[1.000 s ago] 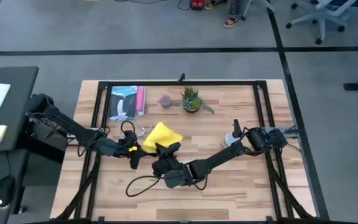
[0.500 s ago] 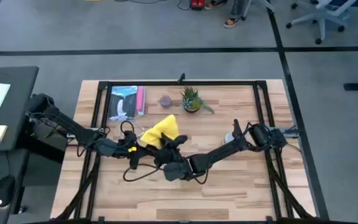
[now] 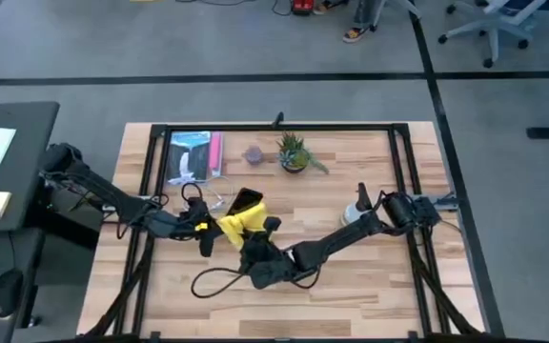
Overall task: Apply microfiber cloth
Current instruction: Wipe the front and back of the cellphone with the microfiber cloth
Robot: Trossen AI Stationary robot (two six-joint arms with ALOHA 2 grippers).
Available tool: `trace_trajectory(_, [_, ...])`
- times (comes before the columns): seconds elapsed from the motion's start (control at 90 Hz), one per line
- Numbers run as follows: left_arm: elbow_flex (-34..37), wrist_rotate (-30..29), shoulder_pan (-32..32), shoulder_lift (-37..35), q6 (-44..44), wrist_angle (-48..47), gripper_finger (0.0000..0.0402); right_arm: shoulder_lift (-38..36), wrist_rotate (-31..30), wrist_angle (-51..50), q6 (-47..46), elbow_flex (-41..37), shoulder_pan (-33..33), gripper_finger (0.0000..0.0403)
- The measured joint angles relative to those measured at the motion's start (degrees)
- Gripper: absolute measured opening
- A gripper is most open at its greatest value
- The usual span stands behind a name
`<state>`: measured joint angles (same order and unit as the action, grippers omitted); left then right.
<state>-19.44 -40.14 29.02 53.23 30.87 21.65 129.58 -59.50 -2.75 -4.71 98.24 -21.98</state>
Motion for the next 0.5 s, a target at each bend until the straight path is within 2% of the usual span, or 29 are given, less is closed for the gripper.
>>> trace_trajectory(0.056, [0.0,-0.49,-0.05,0.0,0.0,0.54,0.0015,0.05,-2.63,1.65,-0.63,-0.02,0.22,0.0])
trace_trajectory(0.167, [0.0,-1.08,-0.13,0.0,-0.02,1.89,0.0015,0.09,-13.12,2.77,-6.05,-0.02,0.76,0.0])
trace_trajectory(0.233, [0.0,-1.29,-0.11,0.0,-0.32,2.25,0.0015,0.09,-15.45,2.88,-7.17,-0.02,1.11,0.0])
trace_trajectory(0.289, [0.0,-1.79,-0.11,0.0,-0.81,2.29,0.0015,0.09,-14.13,2.91,-7.08,-0.02,1.21,0.0])
trace_trajectory(0.411, [0.0,-2.22,0.0,0.02,-2.18,1.94,0.0015,0.0,-4.69,2.93,-7.1,-0.02,1.21,0.0])
trace_trajectory(0.5, [0.0,-2.6,0.02,0.02,-3.15,2.7,0.0015,0.0,-0.13,2.89,-7.93,-0.02,1.12,0.0])
